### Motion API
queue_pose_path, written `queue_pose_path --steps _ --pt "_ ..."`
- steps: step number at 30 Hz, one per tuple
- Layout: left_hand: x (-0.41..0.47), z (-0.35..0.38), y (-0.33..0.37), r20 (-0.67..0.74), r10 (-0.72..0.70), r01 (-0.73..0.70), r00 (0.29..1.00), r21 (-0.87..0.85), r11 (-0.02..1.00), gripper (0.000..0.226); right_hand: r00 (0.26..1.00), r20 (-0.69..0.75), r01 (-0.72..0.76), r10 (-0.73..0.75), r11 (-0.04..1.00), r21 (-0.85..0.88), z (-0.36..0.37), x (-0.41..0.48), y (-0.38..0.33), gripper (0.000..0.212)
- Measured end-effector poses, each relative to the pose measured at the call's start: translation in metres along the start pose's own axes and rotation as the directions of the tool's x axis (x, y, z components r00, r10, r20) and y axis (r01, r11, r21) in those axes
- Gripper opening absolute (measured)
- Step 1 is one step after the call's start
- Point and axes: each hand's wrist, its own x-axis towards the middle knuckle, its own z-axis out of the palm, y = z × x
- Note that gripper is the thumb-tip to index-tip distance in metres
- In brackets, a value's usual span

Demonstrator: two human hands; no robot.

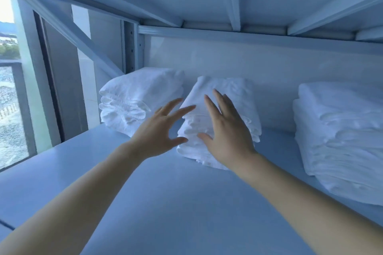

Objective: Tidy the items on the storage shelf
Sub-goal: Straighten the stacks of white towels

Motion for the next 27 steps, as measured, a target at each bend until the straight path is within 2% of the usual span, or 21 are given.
queue_pose_path --steps 4,7,9,13,17,19,24,27 --pt "0.013 0.026 0.027 0.067 0.092 -0.105 0.994 0.233 0.967 0.116 0.984 0.069 -0.154 0.167 0.974 -0.166 0.001 -0.023 0.045 0.100" --pt "0.021 0.041 0.039 0.093 0.114 -0.142 0.989 0.392 0.909 0.127 0.970 0.125 -0.200 0.211 0.975 -0.092 0.007 -0.039 0.068 0.128" --pt "0.027 0.045 0.046 0.092 0.135 -0.161 0.987 0.426 0.890 0.132 0.972 0.155 -0.179 0.175 0.984 0.011 0.011 -0.044 0.081 0.136" --pt "0.031 0.051 0.045 0.051 0.161 -0.167 0.986 0.435 0.885 0.129 0.989 0.120 -0.102 0.084 0.983 0.151 0.027 -0.042 0.094 0.138" --pt "0.032 0.052 0.026 -0.006 0.189 -0.170 0.982 0.405 0.898 0.108 0.995 0.083 -0.073 0.057 0.977 0.199 0.042 -0.029 0.092 0.135" --pt "0.030 0.049 0.015 -0.002 0.178 -0.162 0.984 0.405 0.900 0.105 0.996 0.079 -0.054 0.038 0.976 0.210 0.048 -0.021 0.086 0.134" --pt "0.025 0.035 -0.022 0.023 0.058 -0.063 0.998 0.390 0.919 0.116 0.995 0.098 -0.007 -0.009 0.987 0.160 0.063 0.010 0.059 0.129" --pt "0.014 0.032 -0.041 -0.040 -0.003 0.019 0.999 0.413 0.910 0.104 0.990 0.136 -0.049 0.036 0.994 0.094 0.071 0.028 0.047 0.125"
